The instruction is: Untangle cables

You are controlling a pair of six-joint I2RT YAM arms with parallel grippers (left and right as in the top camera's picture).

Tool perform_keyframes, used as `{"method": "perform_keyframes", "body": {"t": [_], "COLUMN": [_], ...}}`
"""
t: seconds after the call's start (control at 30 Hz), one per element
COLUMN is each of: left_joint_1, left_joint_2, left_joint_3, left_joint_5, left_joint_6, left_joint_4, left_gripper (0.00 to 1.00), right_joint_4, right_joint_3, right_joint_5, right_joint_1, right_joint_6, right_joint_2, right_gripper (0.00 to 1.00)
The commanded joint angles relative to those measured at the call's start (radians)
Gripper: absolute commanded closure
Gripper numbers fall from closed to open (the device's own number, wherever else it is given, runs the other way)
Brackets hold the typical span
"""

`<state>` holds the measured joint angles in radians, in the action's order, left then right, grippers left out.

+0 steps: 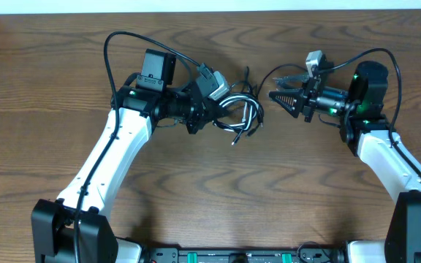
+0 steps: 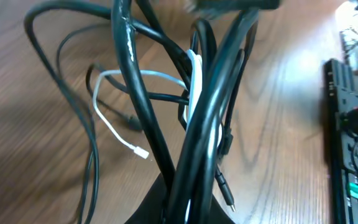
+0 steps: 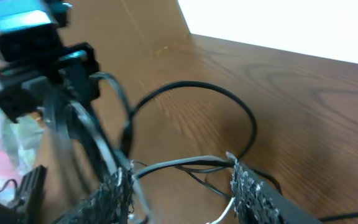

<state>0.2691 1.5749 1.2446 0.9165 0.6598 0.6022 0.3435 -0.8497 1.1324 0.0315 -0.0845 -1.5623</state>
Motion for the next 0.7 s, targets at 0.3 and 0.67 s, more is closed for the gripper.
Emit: {"method": "perform_keyframes", "body": {"t": [0.3,0.67], "left_joint_1": [-0.005,-0.004], "left_joint_2": [-0.003,-0.003], "left_joint_3": [0.006,0.006], "left_joint_5": [0.142,0.180], "left_joint_6": [0.069,0.069], "left_joint_4": [-0.058,-0.058], "left_gripper": [0.92,0.92], "right_joint_4": [-0.049,-0.047], "right_joint_3": [-0.006,-0.006], "right_joint_5": [-0.019,-0.031], "right_joint_1": [0.145,0.212], "right_joint_6": [0.065,0.083], "right_joint_2": [0.006,0.006], "right_gripper": [0.57,0.45]}}
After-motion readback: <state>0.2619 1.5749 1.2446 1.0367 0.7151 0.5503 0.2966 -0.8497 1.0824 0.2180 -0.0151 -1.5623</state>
